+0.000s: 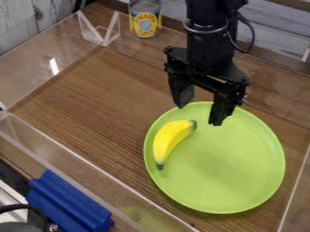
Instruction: Remove the banana from inside the green plate and put it on the table
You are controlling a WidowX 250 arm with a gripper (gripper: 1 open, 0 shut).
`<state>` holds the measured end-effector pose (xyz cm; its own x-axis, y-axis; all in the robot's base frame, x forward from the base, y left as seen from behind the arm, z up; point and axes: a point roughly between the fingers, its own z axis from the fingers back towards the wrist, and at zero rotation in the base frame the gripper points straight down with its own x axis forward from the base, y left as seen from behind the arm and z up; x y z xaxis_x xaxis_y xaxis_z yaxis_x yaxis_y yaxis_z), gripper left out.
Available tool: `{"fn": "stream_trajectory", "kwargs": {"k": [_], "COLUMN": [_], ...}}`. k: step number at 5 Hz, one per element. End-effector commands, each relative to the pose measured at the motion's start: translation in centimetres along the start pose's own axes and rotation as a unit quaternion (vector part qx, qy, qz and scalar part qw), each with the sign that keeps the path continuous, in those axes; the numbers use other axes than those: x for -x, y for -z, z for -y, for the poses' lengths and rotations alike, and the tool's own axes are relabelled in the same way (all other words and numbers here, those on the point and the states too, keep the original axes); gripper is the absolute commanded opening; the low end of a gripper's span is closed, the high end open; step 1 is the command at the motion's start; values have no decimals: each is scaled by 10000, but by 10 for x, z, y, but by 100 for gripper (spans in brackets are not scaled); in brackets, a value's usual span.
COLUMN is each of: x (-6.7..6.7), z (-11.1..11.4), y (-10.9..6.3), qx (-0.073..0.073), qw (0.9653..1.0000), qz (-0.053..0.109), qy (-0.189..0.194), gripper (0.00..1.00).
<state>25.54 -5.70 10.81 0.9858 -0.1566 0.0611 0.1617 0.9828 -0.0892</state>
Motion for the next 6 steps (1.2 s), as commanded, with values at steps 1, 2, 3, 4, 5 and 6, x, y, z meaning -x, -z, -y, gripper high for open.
{"fn": "stream_trajectory", "kwargs": {"k": [1, 2, 3, 4, 5, 6], "x": [-8, -8, -9, -10, -10, -9], "z": [-1, -1, -1, -1, -1, -1], "y": [-10, -10, -11, -13, -13, -14], "qx": [14, 15, 16, 11, 15, 22], "qw": [9998, 9998, 9998, 9997, 9997, 9997], "qz": [197, 203, 210, 229, 227, 220], "qy": [46, 59, 73, 83, 62, 46], "gripper": [100, 100, 100, 100, 100, 100]}}
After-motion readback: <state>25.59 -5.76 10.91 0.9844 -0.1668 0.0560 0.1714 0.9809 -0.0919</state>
